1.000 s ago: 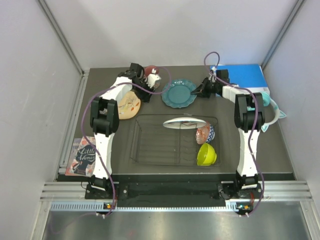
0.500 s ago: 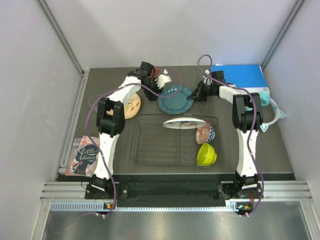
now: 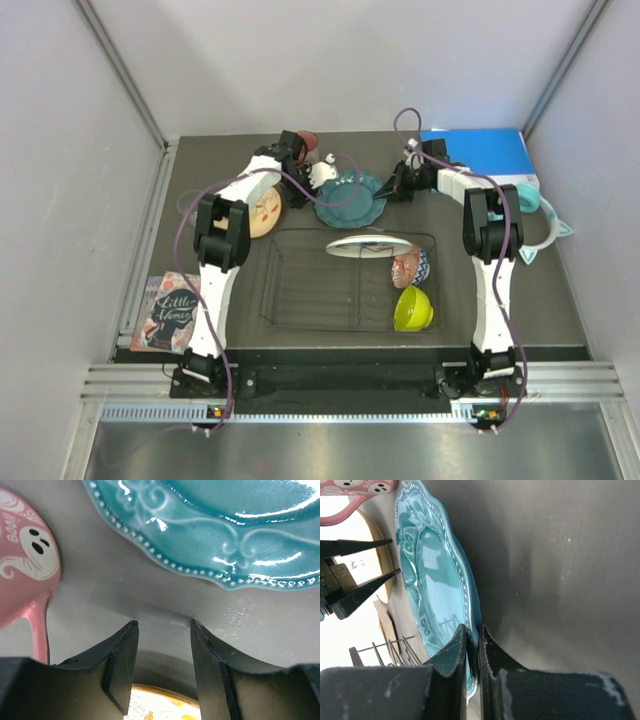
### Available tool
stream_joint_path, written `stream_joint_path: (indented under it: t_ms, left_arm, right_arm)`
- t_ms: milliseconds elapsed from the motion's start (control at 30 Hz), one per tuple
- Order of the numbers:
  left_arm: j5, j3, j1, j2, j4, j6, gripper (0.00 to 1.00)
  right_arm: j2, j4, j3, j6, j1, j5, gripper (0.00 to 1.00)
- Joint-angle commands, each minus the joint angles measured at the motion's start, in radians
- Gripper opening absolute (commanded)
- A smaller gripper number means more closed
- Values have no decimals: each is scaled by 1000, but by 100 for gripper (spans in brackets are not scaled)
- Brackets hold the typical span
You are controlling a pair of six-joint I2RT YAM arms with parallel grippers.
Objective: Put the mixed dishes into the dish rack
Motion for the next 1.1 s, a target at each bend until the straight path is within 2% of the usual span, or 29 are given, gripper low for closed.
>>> stream_joint_path:
  t_ms: [0, 133, 167, 333, 500, 667, 867, 1067]
  left_arm:
    - [38, 0, -22, 34, -49, 78, 51]
    - [43, 48, -46, 66, -62, 99, 51]
    - [44, 62, -52, 77, -75, 105, 51]
    - [44, 126, -77, 131, -129, 121, 51]
    - [47, 122, -94, 126, -120, 124, 51]
    - [47, 119, -97, 126, -105, 115, 51]
    - [69, 119, -111, 134, -85, 99, 51]
    - [104, 122, -126, 151, -56, 72, 51]
  right_arm:
    - [44, -42, 59, -49, 22, 12, 7]
    - [58, -58, 67, -53, 27, 12, 39]
    - [58, -61, 59, -51, 30, 19, 55]
    - [53, -55, 24, -53, 32, 42, 81]
    - [67, -56, 14, -53, 36, 42, 84]
    - [95, -49, 22, -42, 62, -2, 75]
    - [136, -27, 54, -25, 124, -77, 72]
    - [148, 3, 70, 0, 173, -122, 73]
